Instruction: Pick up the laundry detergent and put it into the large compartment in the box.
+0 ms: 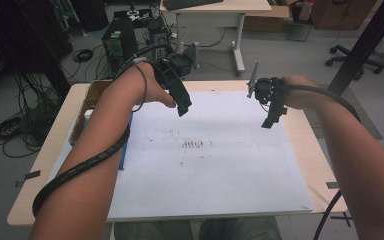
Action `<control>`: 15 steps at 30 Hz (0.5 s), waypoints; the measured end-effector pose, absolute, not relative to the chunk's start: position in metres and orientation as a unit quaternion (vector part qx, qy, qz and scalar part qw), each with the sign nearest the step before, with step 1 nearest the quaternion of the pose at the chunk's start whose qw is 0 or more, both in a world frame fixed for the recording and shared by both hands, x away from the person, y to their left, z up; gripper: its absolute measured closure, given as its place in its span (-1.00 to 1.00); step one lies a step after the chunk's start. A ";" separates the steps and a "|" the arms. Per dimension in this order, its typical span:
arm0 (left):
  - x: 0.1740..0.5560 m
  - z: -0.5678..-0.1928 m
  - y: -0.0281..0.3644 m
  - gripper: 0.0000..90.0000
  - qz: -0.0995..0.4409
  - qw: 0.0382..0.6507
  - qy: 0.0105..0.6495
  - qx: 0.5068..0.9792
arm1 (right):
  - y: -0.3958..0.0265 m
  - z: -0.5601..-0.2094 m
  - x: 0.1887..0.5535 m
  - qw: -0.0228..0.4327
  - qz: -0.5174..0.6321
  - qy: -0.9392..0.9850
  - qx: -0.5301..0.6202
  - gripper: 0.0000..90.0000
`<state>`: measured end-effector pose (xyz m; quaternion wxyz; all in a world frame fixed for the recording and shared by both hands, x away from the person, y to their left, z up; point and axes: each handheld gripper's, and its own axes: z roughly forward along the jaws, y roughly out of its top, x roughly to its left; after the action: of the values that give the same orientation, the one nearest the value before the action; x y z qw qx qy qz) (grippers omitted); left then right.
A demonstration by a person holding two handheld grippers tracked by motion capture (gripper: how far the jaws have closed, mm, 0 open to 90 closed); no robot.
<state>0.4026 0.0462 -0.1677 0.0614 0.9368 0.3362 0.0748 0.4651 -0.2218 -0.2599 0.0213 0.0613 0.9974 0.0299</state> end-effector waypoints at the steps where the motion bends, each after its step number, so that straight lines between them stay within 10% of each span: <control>1: 0.403 -0.169 0.045 -0.87 0.074 0.060 0.333 0.938 | -0.222 -0.260 0.465 0.020 0.029 0.997 0.063 -0.93; 15: 0.401 -0.180 0.035 -0.86 0.045 0.045 0.288 0.955 | -0.224 -0.263 0.467 0.017 0.025 0.998 0.062 -0.93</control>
<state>0.4013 0.0353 -0.1801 0.0446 0.9555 0.2882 0.0450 0.4667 -0.2240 -0.2633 0.0174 0.0615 0.9976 0.0250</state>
